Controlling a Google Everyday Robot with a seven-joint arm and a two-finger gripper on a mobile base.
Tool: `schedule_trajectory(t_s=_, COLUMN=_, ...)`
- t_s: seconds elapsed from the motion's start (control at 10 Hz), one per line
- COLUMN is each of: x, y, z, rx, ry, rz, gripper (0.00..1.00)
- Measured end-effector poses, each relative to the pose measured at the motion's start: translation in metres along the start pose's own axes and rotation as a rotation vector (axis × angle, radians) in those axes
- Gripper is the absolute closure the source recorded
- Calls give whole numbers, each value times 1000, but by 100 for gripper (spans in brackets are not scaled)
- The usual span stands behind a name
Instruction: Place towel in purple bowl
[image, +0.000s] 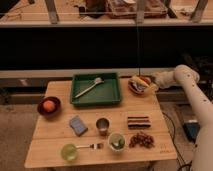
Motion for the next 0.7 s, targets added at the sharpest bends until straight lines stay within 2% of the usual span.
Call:
schedule_trajectory(t_s=0.2, x=-9, y=6, z=-8, rx=-26, ry=-11, rz=-123, gripper=25)
schedule_trajectory(t_s=0.3, x=-12, y=8, z=-16, rx=-34, ry=-19, rz=-233, gripper=25)
schedule_trajectory(t_s=0.5, x=-21, y=9, z=-44, rx=-47, ry=-53, rz=-502, gripper=25)
schedule_trajectory(t_s=0.7, x=-28, y=3, z=-74, rx=-35, ry=-60, rz=-664, gripper=25)
